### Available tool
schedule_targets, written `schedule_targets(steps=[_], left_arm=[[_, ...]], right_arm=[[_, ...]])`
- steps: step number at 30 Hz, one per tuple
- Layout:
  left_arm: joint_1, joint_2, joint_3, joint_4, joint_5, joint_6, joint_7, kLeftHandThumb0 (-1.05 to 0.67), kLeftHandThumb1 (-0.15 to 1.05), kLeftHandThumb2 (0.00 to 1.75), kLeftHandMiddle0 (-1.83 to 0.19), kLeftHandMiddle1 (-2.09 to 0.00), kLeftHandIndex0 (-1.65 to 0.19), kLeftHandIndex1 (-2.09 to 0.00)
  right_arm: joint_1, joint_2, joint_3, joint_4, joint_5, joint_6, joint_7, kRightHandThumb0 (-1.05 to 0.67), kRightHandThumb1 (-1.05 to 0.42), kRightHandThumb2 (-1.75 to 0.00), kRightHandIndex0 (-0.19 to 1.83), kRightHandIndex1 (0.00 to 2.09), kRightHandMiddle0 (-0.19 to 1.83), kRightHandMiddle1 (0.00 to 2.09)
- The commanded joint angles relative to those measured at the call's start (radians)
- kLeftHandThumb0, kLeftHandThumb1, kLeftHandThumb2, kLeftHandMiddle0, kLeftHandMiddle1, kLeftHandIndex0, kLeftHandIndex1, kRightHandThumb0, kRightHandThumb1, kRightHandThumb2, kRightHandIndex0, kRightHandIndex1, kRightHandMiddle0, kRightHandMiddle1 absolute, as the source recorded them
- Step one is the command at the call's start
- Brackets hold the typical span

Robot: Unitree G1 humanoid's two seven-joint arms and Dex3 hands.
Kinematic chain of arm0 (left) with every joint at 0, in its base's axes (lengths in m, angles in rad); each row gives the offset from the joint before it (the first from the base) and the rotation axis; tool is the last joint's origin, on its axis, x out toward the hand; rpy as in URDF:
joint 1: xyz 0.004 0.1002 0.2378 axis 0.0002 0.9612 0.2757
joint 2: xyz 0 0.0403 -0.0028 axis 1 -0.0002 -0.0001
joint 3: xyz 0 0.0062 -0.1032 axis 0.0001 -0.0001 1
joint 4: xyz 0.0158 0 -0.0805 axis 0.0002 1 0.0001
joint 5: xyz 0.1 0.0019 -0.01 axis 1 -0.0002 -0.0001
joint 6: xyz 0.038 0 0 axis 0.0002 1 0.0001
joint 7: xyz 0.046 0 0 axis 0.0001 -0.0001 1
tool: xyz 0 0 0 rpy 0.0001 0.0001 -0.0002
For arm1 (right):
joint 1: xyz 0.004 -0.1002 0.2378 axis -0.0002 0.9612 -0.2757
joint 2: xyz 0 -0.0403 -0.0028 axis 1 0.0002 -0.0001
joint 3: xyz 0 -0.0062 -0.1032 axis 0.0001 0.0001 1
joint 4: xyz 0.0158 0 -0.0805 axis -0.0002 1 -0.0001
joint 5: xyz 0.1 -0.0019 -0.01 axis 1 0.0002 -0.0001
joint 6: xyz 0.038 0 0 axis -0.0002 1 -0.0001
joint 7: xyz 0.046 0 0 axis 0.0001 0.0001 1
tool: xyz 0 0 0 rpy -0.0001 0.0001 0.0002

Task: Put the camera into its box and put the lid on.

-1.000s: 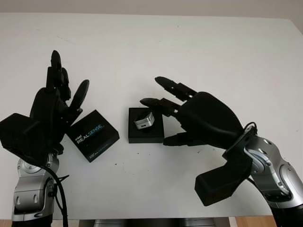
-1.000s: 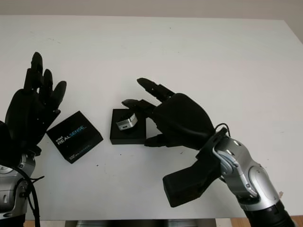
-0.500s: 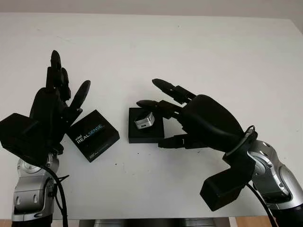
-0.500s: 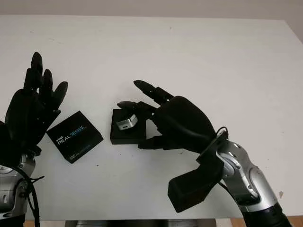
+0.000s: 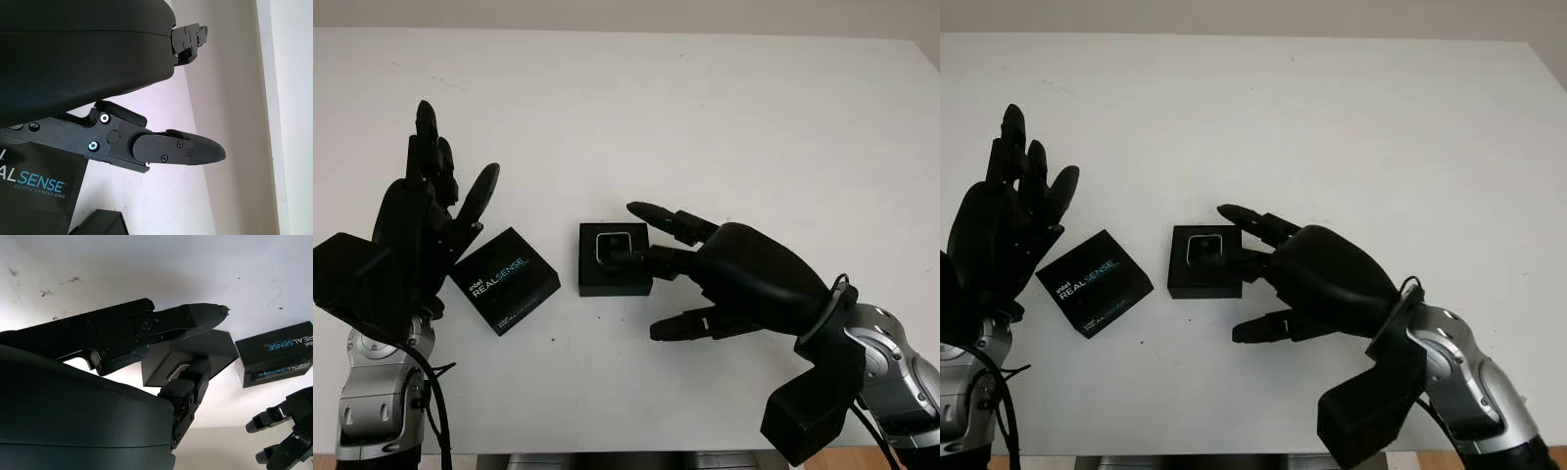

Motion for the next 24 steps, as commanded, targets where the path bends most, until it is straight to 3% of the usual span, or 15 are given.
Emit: schedule_targets(steps=[1,5,15,20,24], left_arm=[[0.005,0.006,0.005,-0.016,0.000,-0.005,0.001,-0.57,1.05,0.28,0.19,0.00,0.19,0.00],[0.006,0.002,0.005,-0.021,0.000,0.003,0.007,-0.56,1.05,0.29,0.19,0.00,0.19,0.00],[0.001,0.003,0.004,-0.023,-0.004,0.004,0.005,-0.57,1.05,0.28,0.19,0.00,0.19,0.00],[-0.003,0.008,0.001,-0.015,0.003,-0.004,0.002,-0.58,1.05,0.30,0.19,0.00,0.19,0.00],[-0.009,0.020,0.006,-0.002,-0.002,-0.023,-0.020,-0.58,1.05,0.32,0.19,0.00,0.19,0.00]], right_arm=[[0.022,-0.021,-0.011,-0.004,0.001,-0.010,0.008,-0.67,-1.05,-0.15,0.23,0.07,0.59,0.66],[0.027,-0.029,-0.020,-0.007,-0.010,-0.007,0.018,-0.67,-1.05,-0.13,0.25,0.06,0.47,0.89],[0.034,-0.024,-0.041,-0.014,0.004,0.006,0.035,-0.65,-1.05,-0.09,0.25,0.06,0.33,0.87],[0.008,0.078,-0.082,0.048,0.073,-0.029,-0.115,-0.61,-1.04,-0.06,0.33,0.09,0.26,0.79],[-0.046,0.202,-0.100,0.093,0.137,0.042,-0.212,-0.59,-1.05,-0.15,0.37,0.10,0.16,0.63]])
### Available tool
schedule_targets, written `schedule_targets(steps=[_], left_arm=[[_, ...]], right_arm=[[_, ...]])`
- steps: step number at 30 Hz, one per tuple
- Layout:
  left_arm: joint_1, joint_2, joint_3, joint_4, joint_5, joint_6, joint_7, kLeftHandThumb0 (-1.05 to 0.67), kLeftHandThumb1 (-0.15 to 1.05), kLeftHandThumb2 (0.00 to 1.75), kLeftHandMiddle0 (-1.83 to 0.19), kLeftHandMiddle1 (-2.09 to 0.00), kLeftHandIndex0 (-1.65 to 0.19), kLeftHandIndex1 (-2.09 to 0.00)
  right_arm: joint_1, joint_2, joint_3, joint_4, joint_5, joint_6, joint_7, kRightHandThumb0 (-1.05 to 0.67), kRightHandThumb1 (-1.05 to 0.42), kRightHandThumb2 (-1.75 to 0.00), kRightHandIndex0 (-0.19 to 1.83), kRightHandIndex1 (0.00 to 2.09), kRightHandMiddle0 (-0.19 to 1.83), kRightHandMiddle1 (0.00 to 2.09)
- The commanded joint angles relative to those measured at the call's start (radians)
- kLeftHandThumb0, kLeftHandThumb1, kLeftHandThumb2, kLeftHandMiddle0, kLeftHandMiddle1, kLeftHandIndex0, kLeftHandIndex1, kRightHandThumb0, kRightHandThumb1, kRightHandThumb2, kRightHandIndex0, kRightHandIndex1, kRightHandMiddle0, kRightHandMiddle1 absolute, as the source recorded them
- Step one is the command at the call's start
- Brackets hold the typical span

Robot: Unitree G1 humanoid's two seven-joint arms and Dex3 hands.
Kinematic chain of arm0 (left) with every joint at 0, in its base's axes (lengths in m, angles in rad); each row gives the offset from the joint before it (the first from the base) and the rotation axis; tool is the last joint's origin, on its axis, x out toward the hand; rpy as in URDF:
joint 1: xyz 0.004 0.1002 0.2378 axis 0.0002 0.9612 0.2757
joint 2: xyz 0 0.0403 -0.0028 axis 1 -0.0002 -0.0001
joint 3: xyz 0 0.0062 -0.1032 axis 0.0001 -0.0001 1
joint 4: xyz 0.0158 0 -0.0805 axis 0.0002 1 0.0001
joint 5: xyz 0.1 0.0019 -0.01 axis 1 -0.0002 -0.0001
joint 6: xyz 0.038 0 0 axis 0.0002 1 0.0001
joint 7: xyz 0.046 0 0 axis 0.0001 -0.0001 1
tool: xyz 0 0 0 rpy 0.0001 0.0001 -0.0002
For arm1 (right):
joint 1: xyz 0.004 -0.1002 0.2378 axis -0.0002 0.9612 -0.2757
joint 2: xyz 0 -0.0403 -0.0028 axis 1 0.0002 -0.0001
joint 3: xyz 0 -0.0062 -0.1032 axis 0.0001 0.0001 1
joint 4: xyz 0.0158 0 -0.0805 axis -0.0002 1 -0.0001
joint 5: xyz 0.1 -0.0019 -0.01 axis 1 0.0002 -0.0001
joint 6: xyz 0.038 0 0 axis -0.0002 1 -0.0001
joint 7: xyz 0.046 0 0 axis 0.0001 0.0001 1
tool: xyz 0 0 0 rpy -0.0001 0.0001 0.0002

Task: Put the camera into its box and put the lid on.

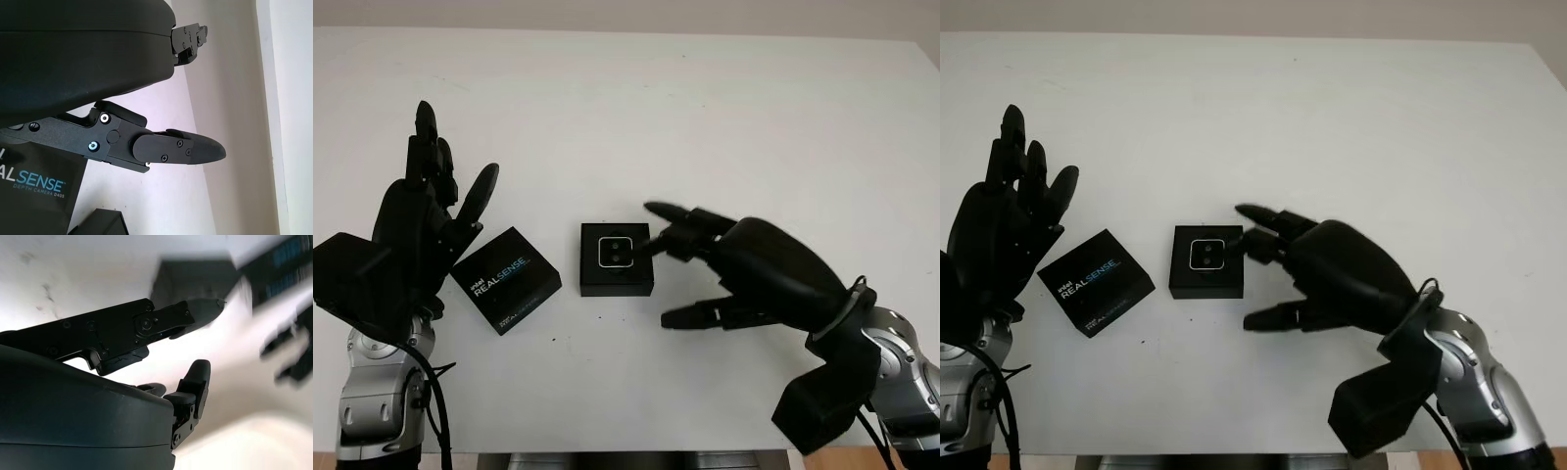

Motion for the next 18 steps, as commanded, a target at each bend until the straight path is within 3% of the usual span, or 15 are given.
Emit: schedule_targets(steps=[1,5,10,14,18], left_arm=[[-0.009,0.015,0.006,-0.001,-0.001,-0.016,-0.006,-0.59,1.05,0.32,0.19,0.00,0.19,0.00],[-0.014,0.049,0.003,-0.010,0.013,-0.012,-0.027,-0.63,1.05,0.32,0.19,0.00,0.19,0.00],[-0.022,0.168,0.000,0.010,0.092,-0.089,-0.094,-0.72,1.05,0.37,0.19,0.00,0.19,0.00],[-0.046,0.298,0.029,0.047,0.060,-0.109,-0.231,-0.82,1.05,0.37,0.19,0.00,0.19,0.00],[-0.076,0.464,0.053,0.072,0.004,-0.076,-0.422,-0.92,1.03,0.17,0.19,0.00,0.19,0.00]], right_arm=[[-0.028,0.055,-0.012,0.008,0.038,0.036,-0.028,-0.58,-1.05,-0.14,0.37,0.10,0.16,0.62],[-0.077,0.155,-0.028,0.044,0.092,0.100,-0.100,-0.59,-1.05,-0.15,0.38,0.10,0.14,0.63],[-0.121,0.223,-0.053,0.040,0.175,0.232,-0.106,-0.60,-1.05,-0.19,0.37,0.10,0.09,0.72],[-0.153,0.249,-0.097,0.049,0.326,0.323,-0.063,-0.59,-1.05,-0.23,0.33,0.09,-0.12,1.01],[-0.173,0.228,-0.122,0.070,0.359,0.371,-0.048,-0.64,-1.05,-0.28,0.34,0.11,-0.14,1.03]])
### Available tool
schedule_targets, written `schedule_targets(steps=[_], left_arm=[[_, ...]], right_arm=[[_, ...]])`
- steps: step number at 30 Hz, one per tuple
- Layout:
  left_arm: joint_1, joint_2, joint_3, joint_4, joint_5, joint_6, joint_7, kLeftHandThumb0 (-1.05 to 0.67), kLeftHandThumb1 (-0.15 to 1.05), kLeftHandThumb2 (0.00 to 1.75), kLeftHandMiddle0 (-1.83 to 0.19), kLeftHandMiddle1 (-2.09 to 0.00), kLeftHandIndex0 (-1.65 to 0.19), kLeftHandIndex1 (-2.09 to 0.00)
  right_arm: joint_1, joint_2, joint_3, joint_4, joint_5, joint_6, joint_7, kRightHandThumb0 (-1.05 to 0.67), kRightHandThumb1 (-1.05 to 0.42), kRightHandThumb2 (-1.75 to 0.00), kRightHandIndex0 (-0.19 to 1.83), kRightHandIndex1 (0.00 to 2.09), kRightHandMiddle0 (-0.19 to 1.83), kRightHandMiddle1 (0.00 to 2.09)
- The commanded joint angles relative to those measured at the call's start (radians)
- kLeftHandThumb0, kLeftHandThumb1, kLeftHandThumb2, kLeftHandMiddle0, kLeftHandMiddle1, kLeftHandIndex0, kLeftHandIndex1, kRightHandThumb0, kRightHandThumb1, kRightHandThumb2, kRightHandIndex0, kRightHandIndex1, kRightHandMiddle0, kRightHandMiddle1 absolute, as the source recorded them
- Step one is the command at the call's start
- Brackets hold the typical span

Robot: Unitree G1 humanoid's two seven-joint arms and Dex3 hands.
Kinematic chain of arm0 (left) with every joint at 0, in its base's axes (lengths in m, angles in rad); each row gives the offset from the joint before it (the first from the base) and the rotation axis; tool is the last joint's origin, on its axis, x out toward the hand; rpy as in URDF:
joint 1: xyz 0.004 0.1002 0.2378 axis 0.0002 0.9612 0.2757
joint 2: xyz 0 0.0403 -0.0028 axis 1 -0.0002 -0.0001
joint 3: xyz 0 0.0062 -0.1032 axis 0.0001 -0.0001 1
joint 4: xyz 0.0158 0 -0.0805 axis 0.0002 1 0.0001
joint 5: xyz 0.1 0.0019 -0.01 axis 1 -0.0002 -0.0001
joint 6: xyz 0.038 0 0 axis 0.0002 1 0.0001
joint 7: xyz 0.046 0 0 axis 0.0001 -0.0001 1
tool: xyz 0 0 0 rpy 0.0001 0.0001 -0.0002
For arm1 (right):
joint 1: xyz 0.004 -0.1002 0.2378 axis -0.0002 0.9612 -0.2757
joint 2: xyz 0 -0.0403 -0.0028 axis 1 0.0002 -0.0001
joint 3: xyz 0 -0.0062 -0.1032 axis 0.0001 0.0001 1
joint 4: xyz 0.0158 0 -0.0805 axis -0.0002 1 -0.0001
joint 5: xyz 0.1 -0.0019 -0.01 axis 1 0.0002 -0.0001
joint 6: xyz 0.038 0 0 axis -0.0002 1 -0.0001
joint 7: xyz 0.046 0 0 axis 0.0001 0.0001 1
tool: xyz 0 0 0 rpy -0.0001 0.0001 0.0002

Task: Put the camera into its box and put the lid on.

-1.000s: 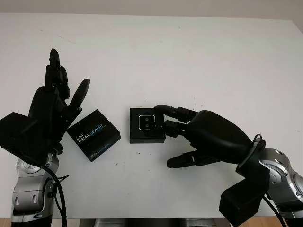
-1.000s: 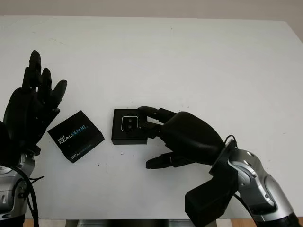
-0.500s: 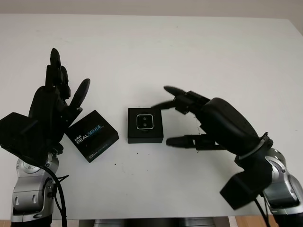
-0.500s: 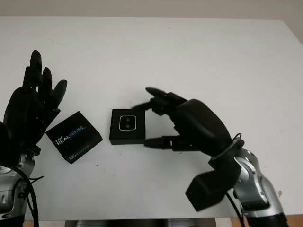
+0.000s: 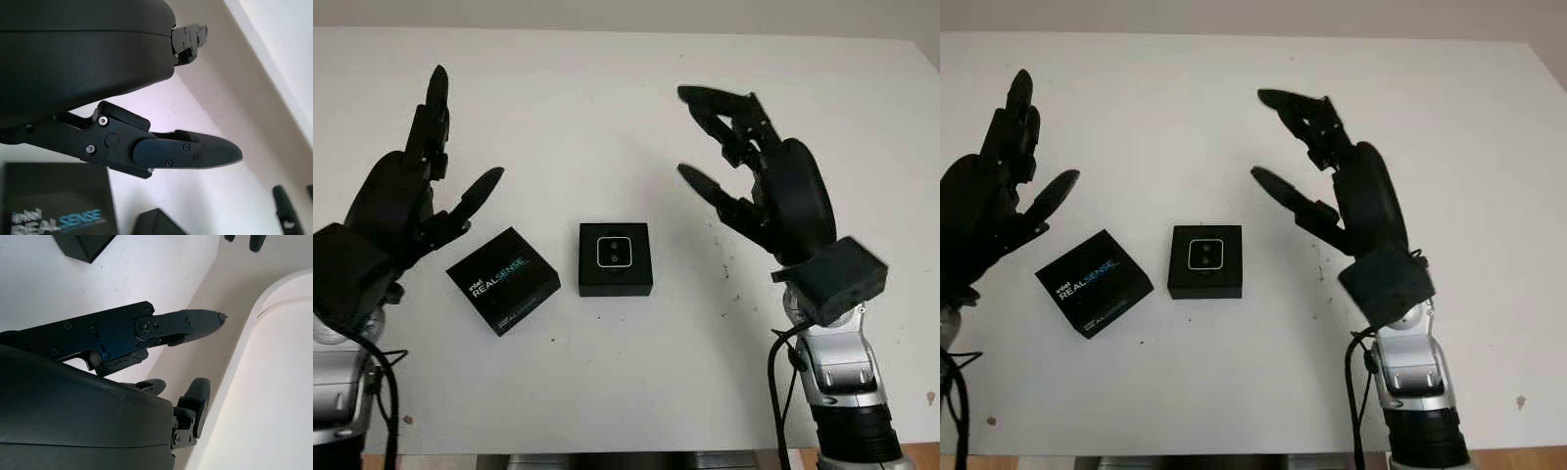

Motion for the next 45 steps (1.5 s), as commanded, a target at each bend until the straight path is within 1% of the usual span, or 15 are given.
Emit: schedule_targets(steps=[1,4,6,7,9,12,14,16,20,25,29,35,38,41,45], left_arm=[[-0.030,0.102,0.016,0.011,-0.025,-0.001,-0.096,-0.91,0.97,0.10,0.19,0.00,0.19,0.00],[-0.074,0.235,-0.004,0.058,-0.036,-0.039,-0.261,-0.87,0.88,0.04,0.19,0.00,0.19,0.00],[-0.100,0.291,-0.022,0.077,-0.033,-0.064,-0.336,-0.83,0.85,0.03,0.19,0.00,0.19,0.00],[-0.114,0.327,-0.040,0.079,-0.013,-0.085,-0.371,-0.80,0.82,0.02,0.19,0.00,0.19,0.00],[-0.136,0.395,-0.079,0.081,0.062,-0.175,-0.414,-0.82,0.81,0.04,0.19,0.00,0.19,0.00],[-0.164,0.467,-0.125,0.062,0.187,-0.300,-0.428,-0.81,0.77,0.03,0.19,0.00,0.19,0.00],[-0.179,0.487,-0.140,0.060,0.242,-0.377,-0.412,-0.79,0.75,0.03,0.19,0.00,0.19,-0.01],[-0.198,0.509,-0.157,0.054,0.298,-0.438,-0.405,-0.78,0.76,0.05,0.19,0.00,0.18,-0.02],[-0.258,0.557,-0.211,0.054,0.410,-0.560,-0.411,-0.74,0.76,0.05,0.19,0.00,0.19,-0.02],[-0.318,0.556,-0.262,0.079,0.453,-0.659,-0.400,-0.73,0.76,0.06,0.19,-0.02,0.19,-0.02],[-0.348,0.542,-0.307,0.084,0.492,-0.671,-0.407,-0.73,0.81,0.07,0.19,0.00,0.19,0.00],[-0.355,0.489,-0.350,0.145,0.537,-0.721,-0.341,-0.76,0.81,0.06,0.17,-0.03,0.19,-0.01],[-0.354,0.464,-0.366,0.155,0.523,-0.689,-0.352,-0.79,0.83,0.07,0.19,-0.04,0.18,-0.02],[-0.327,0.452,-0.368,0.138,0.483,-0.637,-0.377,-0.77,0.83,0.06,0.17,-0.05,0.16,-0.03],[-0.301,0.447,-0.373,0.121,0.475,-0.608,-0.383,-0.80,0.86,0.06,0.13,-0.07,0.15,-0.05]], right_arm=[[-0.014,-0.018,-0.012,0.012,0.007,0.010,0.011,-0.64,-1.05,-0.30,0.34,0.11,-0.13,1.03],[-0.012,-0.026,-0.020,0.020,0.021,0.027,0.030,-0.61,-1.05,-0.34,0.33,0.11,-0.15,1.03],[-0.010,-0.030,-0.027,0.020,0.037,0.050,0.044,-0.60,-1.05,-0.36,0.32,0.10,-0.15,1.00],[-0.012,-0.029,-0.033,0.021,0.054,0.068,0.052,-0.62,-1.05,-0.37,0.30,0.09,-0.15,0.96],[-0.019,-0.021,-0.051,0.017,0.102,0.118,0.067,-0.63,-1.05,-0.37,0.27,0.07,-0.18,0.93],[-0.032,-0.023,-0.072,0.021,0.148,0.155,0.080,-0.58,-1.05,-0.41,0.23,0.05,-0.19,0.90],[-0.036,-0.023,-0.080,0.023,0.156,0.169,0.074,-0.57,-1.05,-0.42,0.23,0.05,-0.19,0.91],[-0.034,-0.022,-0.088,0.022,0.158,0.179,0.067,-0.57,-1.05,-0.41,0.23,0.05,-0.19,0.93],[-0.026,-0.025,-0.096,0.013,0.153,0.193,0.056,-0.56,-1.05,-0.39,0.22,0.05,-0.19,0.90],[-0.014,-0.031,-0.104,0.008,0.142,0.185,0.045,-0.53,-1.05,-0.42,0.22,0.05,-0.19,0.90],[-0.004,-0.034,-0.114,0.004,0.141,0.181,0.042,-0.55,-1.05,-0.43,0.23,0.05,-0.19,0.92],[0.012,-0.037,-0.128,-0.005,0.139,0.177,0.036,-0.57,-1.05,-0.42,0.22,0.05,-0.19,0.91],[0.017,-0.037,-0.131,-0.023,0.140,0.196,0.030,-0.54,-1.05,-0.44,0.21,0.04,-0.19,0.88],[0.020,-0.040,-0.133,-0.036,0.143,0.209,0.031,-0.52,-1.05,-0.45,0.20,0.03,-0.19,0.87],[0.025,-0.041,-0.141,-0.049,0.155,0.222,0.036,-0.50,-1.05,-0.47,0.19,0.03,-0.19,0.87]])
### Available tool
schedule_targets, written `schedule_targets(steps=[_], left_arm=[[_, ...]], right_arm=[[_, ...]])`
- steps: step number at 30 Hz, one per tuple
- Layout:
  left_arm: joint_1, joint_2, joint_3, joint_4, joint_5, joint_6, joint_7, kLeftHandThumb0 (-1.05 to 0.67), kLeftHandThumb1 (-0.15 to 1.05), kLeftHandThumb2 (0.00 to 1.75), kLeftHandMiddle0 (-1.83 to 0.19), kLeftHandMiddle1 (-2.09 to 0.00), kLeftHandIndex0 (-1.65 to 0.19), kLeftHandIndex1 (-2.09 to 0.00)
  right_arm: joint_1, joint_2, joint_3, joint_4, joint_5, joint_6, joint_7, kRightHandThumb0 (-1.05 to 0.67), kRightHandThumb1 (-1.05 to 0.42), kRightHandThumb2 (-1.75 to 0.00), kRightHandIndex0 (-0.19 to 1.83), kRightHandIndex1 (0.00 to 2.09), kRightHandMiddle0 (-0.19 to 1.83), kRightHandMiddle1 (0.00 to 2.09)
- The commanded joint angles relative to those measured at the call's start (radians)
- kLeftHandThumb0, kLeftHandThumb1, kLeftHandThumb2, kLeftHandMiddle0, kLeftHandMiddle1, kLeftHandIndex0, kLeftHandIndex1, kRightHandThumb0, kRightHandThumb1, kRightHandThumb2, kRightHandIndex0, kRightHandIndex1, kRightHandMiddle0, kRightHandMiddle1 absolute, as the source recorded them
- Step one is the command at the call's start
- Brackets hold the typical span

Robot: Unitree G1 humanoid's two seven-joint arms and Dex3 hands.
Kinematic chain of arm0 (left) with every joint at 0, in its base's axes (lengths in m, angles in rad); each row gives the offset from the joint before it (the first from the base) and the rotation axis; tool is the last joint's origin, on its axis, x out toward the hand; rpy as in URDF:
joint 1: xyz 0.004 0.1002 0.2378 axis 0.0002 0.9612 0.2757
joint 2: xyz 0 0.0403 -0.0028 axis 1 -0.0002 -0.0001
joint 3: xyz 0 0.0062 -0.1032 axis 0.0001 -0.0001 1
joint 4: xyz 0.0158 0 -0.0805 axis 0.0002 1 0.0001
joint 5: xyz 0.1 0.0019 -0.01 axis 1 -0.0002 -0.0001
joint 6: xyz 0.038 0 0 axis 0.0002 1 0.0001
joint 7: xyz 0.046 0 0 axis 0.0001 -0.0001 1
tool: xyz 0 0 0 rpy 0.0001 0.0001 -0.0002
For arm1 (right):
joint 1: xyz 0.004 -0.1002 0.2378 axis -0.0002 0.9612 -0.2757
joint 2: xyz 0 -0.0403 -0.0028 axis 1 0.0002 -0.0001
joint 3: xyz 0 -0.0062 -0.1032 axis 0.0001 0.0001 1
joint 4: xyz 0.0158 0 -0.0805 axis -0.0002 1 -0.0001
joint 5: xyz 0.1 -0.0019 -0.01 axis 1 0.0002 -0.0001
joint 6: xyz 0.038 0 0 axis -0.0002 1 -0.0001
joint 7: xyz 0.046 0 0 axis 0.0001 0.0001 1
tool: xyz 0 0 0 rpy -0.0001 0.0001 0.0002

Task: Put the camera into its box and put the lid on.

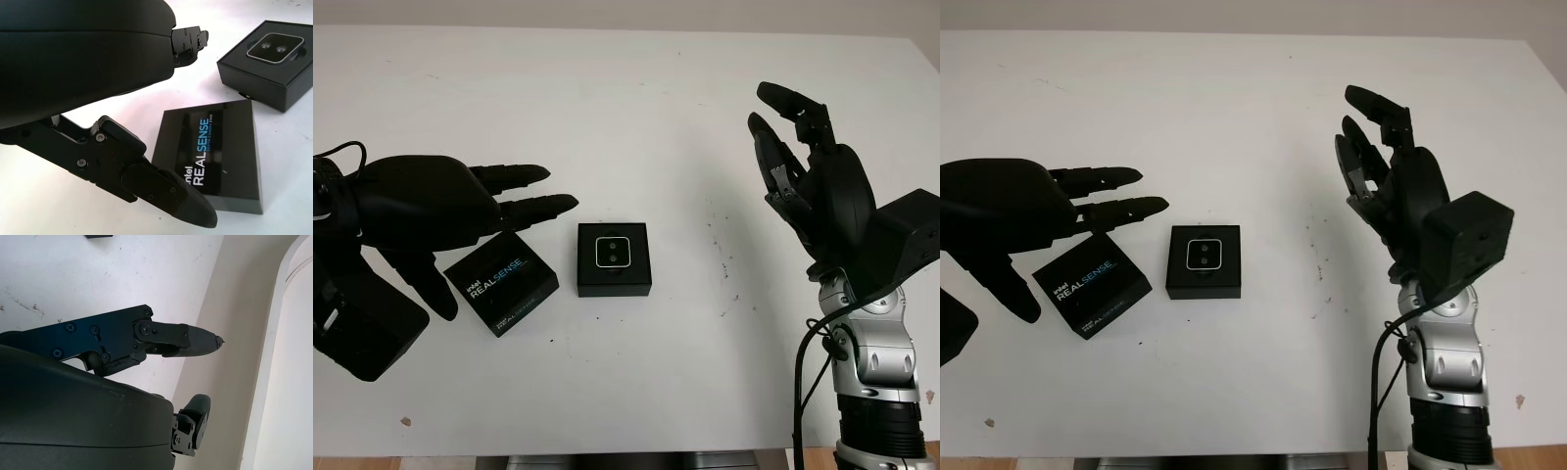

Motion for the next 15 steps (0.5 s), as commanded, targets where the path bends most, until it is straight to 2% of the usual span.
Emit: schedule_targets(steps=[1,10,15], left_arm=[[0.025,-0.010,-0.006,-0.010,-0.014,0.009,-0.004,-0.80,0.85,0.06,0.13,-0.06,0.14,-0.05],[0.060,-0.011,-0.027,-0.036,0.009,0.059,-0.029,-0.77,0.85,0.06,0.12,-0.06,0.13,-0.06],[0.093,-0.008,-0.014,-0.033,0.028,0.031,0.010,-0.77,0.84,0.05,0.07,-0.07,0.09,-0.08]], right_arm=[[0.016,-0.014,-0.015,-0.029,0.009,0.009,0.000,-0.49,-1.05,-0.47,0.19,0.03,-0.19,0.87],[0.031,-0.030,-0.024,-0.041,-0.006,0.003,-0.002,-0.51,-1.05,-0.46,0.23,0.04,-0.19,0.89],[0.036,-0.035,-0.023,-0.048,-0.007,-0.001,0.001,-0.51,-1.05,-0.46,0.23,0.04,-0.19,0.90]])
